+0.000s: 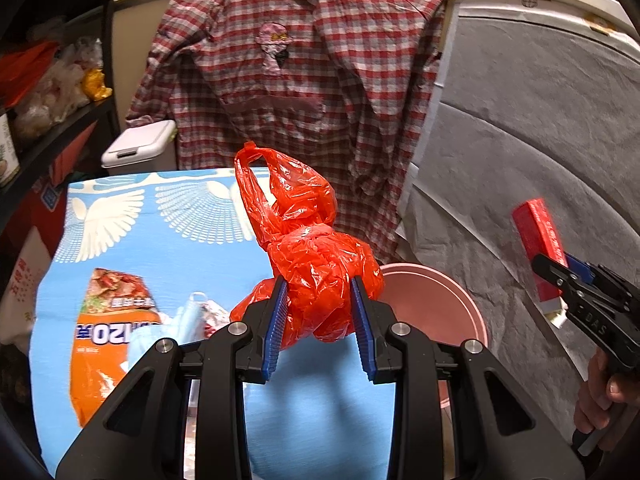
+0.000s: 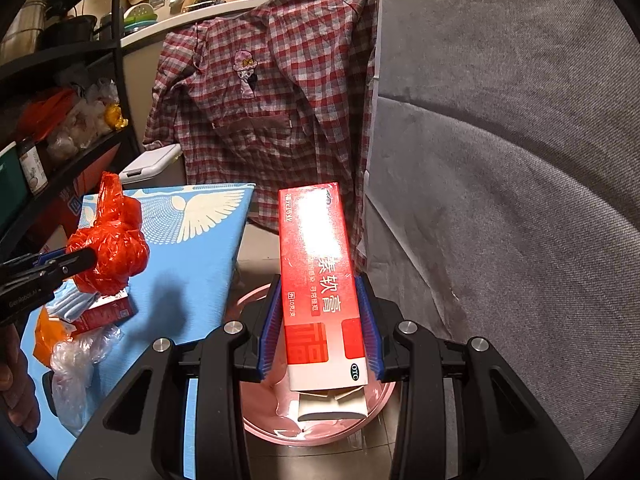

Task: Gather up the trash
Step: 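Open the right gripper to drop the box while the left drops the red bag into the bin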

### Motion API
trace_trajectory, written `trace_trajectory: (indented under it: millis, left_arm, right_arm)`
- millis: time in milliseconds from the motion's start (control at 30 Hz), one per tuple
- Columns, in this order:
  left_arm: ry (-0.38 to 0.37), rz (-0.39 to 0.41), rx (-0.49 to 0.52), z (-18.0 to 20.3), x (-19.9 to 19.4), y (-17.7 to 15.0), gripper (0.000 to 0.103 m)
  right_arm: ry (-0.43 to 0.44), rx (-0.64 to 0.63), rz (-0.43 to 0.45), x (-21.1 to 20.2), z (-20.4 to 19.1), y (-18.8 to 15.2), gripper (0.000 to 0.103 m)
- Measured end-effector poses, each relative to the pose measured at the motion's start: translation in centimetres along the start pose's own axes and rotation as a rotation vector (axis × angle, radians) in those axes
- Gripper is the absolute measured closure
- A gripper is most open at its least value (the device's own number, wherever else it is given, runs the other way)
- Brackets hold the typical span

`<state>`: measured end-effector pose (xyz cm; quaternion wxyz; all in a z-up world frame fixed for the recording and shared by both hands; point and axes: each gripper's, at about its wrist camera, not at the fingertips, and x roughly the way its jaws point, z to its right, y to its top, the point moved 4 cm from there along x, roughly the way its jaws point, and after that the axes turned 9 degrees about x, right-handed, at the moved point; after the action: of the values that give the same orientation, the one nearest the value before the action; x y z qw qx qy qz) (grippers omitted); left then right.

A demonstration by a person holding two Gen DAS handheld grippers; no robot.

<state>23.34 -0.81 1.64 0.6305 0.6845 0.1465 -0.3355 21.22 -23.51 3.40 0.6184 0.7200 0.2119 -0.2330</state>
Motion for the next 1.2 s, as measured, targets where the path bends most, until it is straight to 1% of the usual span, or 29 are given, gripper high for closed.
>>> trace_trajectory:
  millis: [167,367,733,900,967,1000,1033,1100,1200]
  left_arm:
    - [-0.045,-0.019,0.014,1.3,1.1,-0.5,0.072]
    - [-0.093,-0.032,0.042,3.3,2.2,-1.0,0.072]
    - [-0.140,-0.078,0.098,7.1,4.4,-1.7,0.072]
    - [-0.163,-0.095,0.107,8.2,5.1,-1.9,0.071]
    - [-0.178,-0.101,0.117,8.8,5.3,-2.0,0.070]
    - [-0.179,-0.104,0.122,9.0,5.5,-2.1,0.068]
    - [-0.176,-0.103,0.128,9.2,5.5,-2.1,0.061]
    - [-0.174,-0.097,0.125,9.3,5.5,-2.0,0.055]
    - [-0.182,-0.090,0.108,9.1,5.5,-1.8,0.055]
  right_arm:
    - [-0.001,-0.002,-0.011,0.4,0.2,-0.2,0.066]
    - [0.002,0.008,-0.048,1.6,0.5,-0.4,0.066]
    - [-0.007,-0.010,-0.074,2.6,0.8,-0.8,0.066]
    - [-0.010,-0.011,-0.073,2.6,0.8,-0.9,0.066]
    - [-0.010,-0.011,-0.075,2.6,0.9,-0.9,0.066]
    - [-0.012,-0.011,-0.074,2.6,0.9,-0.9,0.066]
    - [-0.013,-0.011,-0.073,2.6,1.0,-0.9,0.066]
    - [-0.017,-0.005,-0.070,2.5,1.2,-0.8,0.066]
    - [-0.020,0.003,-0.069,2.6,1.5,-0.7,0.064]
